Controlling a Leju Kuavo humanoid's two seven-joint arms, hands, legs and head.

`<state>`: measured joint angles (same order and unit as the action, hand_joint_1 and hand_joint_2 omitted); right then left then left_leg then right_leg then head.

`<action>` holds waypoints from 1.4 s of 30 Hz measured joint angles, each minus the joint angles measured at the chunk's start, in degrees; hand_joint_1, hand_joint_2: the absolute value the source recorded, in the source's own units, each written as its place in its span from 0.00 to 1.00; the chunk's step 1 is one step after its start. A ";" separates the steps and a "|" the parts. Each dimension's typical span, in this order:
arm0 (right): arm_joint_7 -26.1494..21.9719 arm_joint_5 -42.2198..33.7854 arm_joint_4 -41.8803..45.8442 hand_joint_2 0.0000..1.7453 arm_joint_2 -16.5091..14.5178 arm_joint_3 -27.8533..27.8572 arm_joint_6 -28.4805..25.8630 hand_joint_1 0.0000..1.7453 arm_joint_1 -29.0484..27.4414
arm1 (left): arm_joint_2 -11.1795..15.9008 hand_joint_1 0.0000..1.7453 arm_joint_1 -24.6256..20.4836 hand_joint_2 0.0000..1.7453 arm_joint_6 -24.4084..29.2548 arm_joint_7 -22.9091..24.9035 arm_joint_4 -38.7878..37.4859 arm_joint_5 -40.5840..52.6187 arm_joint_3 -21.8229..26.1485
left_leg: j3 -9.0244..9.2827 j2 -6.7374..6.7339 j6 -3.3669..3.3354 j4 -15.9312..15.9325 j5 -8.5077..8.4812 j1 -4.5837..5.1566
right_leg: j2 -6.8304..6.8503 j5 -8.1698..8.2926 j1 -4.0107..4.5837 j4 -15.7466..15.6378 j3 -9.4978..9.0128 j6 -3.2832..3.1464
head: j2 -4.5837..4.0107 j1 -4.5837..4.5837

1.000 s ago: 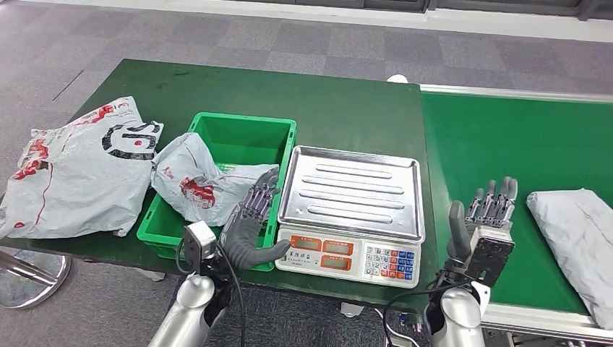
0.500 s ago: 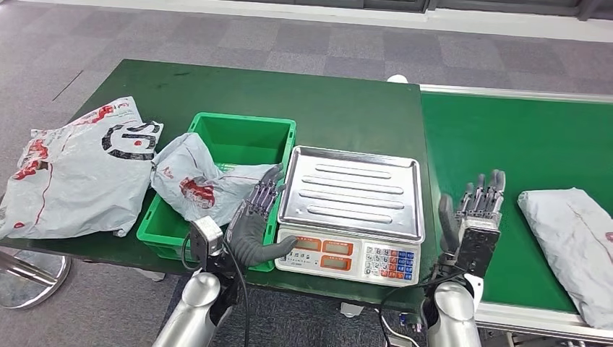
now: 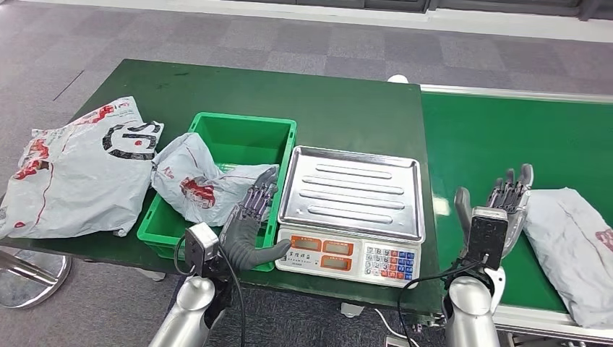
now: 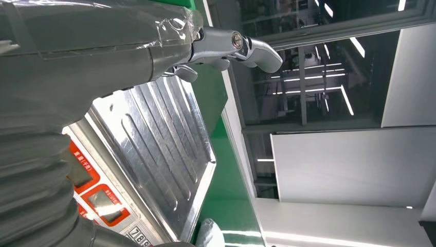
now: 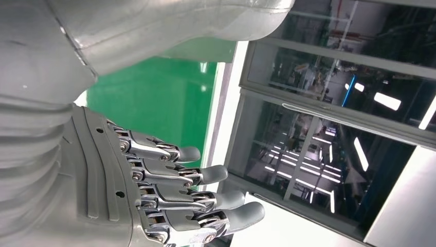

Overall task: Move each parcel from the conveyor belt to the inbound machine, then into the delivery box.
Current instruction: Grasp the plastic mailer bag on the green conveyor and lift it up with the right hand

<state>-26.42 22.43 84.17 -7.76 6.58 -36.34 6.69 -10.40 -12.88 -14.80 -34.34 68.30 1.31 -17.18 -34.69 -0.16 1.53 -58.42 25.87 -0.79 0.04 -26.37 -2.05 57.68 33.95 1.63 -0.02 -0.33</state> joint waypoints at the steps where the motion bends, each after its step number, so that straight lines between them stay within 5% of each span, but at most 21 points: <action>1: 0.11 0.28 0.02 1.00 0.04 0.08 -0.18 0.00 0.02 | 0.03 0.00 0.00 1.00 0.03 -0.01 0.01 0.02 0.00 | 0.00 0.00 0.00 0.00 0.00 0.00 | -0.01 0.00 0.00 0.00 0.00 0.00 | 0.00 0.00; 6: 4.17 4.75 -1.91 1.00 2.96 2.43 -2.37 0.00 3.13 | 0.15 0.00 0.24 1.00 0.54 0.06 0.60 1.06 0.00 | -0.02 0.00 -0.02 -0.03 -0.01 0.01 | 0.00 0.02 -0.05 0.00 -0.01 0.02 | 0.01 0.01; 15: 21.04 30.57 -23.33 1.00 16.47 11.88 -3.15 0.00 18.82 | 0.77 0.00 1.35 1.00 0.76 1.36 3.30 1.67 0.06 | -0.05 0.23 -0.21 -0.20 -0.08 0.13 | 0.28 0.13 -0.11 -0.03 -0.16 0.20 | 0.00 0.01; 22: 32.70 42.52 -41.49 1.00 26.53 14.17 -0.80 0.00 24.24 | 1.65 0.00 2.21 1.00 0.72 1.42 4.75 1.06 0.61 | -0.11 0.41 -0.21 -0.20 -0.06 0.13 | 0.40 0.08 -0.11 -0.03 -0.17 0.25 | 0.00 0.02; 35: 51.86 55.03 -57.36 1.00 34.79 14.60 28.67 0.00 26.17 | 2.08 0.00 2.24 1.00 -0.32 1.64 4.86 1.14 1.49 | -0.14 0.39 -0.22 -0.19 -0.04 0.14 | 0.41 0.05 -0.13 -0.04 -0.13 0.28 | 0.00 0.02; 42: 53.24 56.82 -61.27 1.00 36.06 14.60 38.32 0.00 24.51 | 2.08 0.00 2.06 1.00 1.40 0.34 3.57 3.04 2.13 | -0.13 0.38 -0.22 -0.18 -0.04 0.14 | 0.40 0.04 -0.12 -0.04 -0.11 0.29 | 0.01 0.02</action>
<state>26.82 79.25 22.89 28.31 21.18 1.98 31.20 -8.33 -10.82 -13.40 -34.00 71.87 4.36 -15.05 -34.82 0.23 1.31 -58.60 25.83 -0.65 0.45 -26.33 -2.17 57.64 33.85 1.92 -0.02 -0.31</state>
